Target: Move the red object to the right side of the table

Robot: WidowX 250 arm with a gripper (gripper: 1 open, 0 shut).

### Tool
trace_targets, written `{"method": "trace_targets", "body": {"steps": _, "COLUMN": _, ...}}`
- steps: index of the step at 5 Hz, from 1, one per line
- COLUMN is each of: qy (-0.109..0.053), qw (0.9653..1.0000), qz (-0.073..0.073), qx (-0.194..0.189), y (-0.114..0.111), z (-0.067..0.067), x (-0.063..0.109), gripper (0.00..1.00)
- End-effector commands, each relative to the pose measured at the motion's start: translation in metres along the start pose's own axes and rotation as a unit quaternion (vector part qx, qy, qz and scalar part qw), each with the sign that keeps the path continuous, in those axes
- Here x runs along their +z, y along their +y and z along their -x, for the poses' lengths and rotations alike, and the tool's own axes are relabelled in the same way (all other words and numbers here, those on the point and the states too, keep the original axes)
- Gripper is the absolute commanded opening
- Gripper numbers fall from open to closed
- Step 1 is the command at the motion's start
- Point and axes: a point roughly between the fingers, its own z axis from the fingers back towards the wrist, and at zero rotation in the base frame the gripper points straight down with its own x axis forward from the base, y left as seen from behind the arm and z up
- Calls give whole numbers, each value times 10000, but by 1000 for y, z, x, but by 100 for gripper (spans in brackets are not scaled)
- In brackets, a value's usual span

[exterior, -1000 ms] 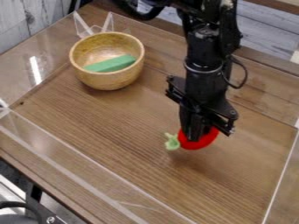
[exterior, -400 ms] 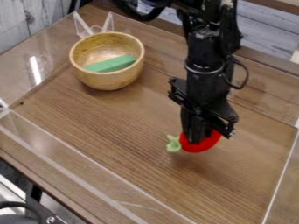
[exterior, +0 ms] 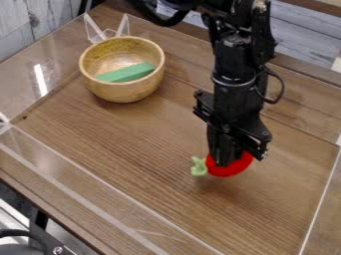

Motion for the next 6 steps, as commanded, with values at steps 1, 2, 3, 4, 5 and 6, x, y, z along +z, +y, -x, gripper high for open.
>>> {"method": "trace_targets", "body": {"steps": 1, "qy": -85, "qw": 9999, "qz": 34, "qx": -139, "y": -3, "z": -3, "x": 5, "gripper": 0}}
{"method": "trace_targets", "body": {"steps": 2, "qy": -53, "qw": 9998, "qz": 69, "qx": -174, "y": -4, "z": -3, "x": 4, "gripper": 0}}
{"method": "trace_targets", "body": {"steps": 3, "qy": -28, "qw": 9998, "qz": 97, "qx": -198, "y": -5, "z": -2, "x": 4, "gripper": 0}}
{"method": "trace_targets", "body": {"steps": 4, "qy": -48, "qw": 9997, "qz": 127, "qx": -211, "y": -7, "z": -2, "x": 8, "gripper": 100}}
{"method": "trace_targets", "body": {"steps": 5, "qy": -67, "qw": 9996, "qz": 148, "qx": -212, "y": -9, "z": -2, "x": 11, "gripper": 100}}
{"method": "trace_targets", "body": {"steps": 6, "qy": -119, "qw": 9997, "qz": 137, "qx": -175, "y": -8, "z": -2, "x": 20, "gripper": 100}}
